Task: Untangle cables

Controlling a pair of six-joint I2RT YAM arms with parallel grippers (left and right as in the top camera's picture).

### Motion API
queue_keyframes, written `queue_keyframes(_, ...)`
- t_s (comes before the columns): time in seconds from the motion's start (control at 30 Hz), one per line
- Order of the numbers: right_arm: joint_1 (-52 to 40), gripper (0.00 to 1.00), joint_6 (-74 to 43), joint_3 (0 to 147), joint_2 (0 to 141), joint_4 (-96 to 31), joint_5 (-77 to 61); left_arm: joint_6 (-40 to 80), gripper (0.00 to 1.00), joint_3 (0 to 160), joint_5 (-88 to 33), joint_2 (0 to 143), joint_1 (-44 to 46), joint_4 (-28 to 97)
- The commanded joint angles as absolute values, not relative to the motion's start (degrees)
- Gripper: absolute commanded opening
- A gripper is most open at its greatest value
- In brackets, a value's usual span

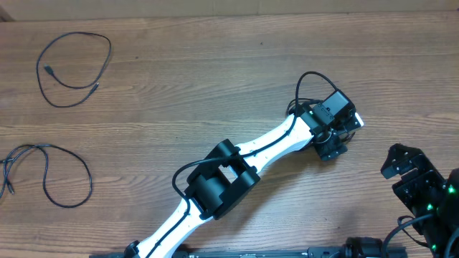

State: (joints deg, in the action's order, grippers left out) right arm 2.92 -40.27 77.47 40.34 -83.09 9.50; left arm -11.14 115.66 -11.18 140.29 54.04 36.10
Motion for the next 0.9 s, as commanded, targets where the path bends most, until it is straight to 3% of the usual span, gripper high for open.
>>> queue_keyframes(0.0,2.9,1.00,-40.0,78.6,40.0,-82.8,10.5,-12.0,0.79,116.4,-12.1,141.6,54.8,35.7)
queue_keyframes(0.1,2.9,1.00,-40.0,78.6,40.0,-82.8,10.5,-12.0,0.74,116.4,-12.1,142.1,54.9,35.7)
queue_keyframes(0.2,2.9,1.00,-40.0,78.6,40.0,-82.8,10.5,-12.0,0.61,116.4,-12.1,142.3,55.0,35.8)
queue_keyframes(0.4,2.9,1.00,-40.0,78.6,40.0,-82.8,10.5,-12.0,0.60,116.4,-12.1,142.5,55.0,35.7)
queue_keyframes(0.7,2.9,1.00,-40.0,78.6,40.0,-82.8,10.5,-11.9,0.43,116.3,-12.1,145.2,55.2,36.2)
queue_keyframes(0.73,2.9,1.00,-40.0,78.6,40.0,-82.8,10.5,-12.0,0.36,116.3,-12.1,145.8,55.2,36.2)
queue_keyframes(0.8,2.9,1.00,-40.0,78.6,40.0,-82.8,10.5,-12.0,0.06,116.3,-11.9,146.6,55.2,36.6)
queue_keyframes(0.87,2.9,1.00,-40.0,78.6,40.0,-82.9,10.5,-12.0,0.04,116.3,-10.2,146.8,55.2,37.9)
